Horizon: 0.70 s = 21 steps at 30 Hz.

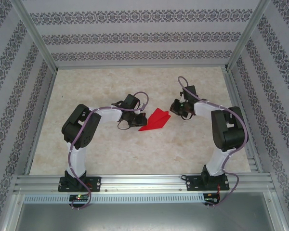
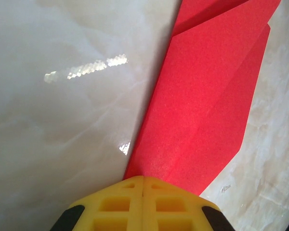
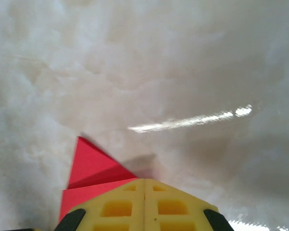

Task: Fold a paper plane with a square sheet of paper (pick it up from the middle)
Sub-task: Fourth fold the wing at the center of the table.

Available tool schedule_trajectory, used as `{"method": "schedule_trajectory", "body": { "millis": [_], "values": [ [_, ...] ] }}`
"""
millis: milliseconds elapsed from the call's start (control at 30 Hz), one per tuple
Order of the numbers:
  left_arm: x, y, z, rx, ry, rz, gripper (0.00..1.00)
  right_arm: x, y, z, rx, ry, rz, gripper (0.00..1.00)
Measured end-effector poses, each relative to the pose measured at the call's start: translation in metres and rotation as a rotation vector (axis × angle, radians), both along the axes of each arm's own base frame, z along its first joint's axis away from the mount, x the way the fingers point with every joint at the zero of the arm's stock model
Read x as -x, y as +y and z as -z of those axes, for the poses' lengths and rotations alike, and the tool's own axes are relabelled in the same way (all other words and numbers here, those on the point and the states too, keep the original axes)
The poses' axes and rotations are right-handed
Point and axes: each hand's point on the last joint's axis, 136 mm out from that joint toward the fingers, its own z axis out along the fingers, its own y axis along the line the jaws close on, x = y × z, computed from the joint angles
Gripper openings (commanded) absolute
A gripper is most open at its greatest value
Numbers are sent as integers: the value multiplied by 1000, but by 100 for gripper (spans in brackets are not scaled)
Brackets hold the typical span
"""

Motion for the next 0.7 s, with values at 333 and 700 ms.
{"method": "schedule_trajectory", "body": {
  "millis": [333, 700],
  "values": [
    [0, 0, 0, 0, 0, 0, 0, 25, 75, 0, -52, 6, -178, 0],
    [0, 0, 0, 4, -6, 0, 0, 16, 50, 33, -79, 107, -106, 0]
  ]
}}
